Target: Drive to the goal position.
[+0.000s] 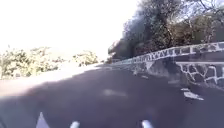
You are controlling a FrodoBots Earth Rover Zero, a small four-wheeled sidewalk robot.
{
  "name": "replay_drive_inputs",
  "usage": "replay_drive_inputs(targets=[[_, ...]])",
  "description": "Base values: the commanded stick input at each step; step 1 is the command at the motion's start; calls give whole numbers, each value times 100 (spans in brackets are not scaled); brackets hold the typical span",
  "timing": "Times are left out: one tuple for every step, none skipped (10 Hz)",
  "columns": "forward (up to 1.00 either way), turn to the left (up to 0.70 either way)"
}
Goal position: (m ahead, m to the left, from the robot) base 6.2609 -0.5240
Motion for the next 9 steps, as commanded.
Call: replay_drive_inputs(targets=[[70, 0], [70, 0], [70, 0], [70, 0], [70, 0], [70, 0], [70, 0], [70, 0], [70, 0]])
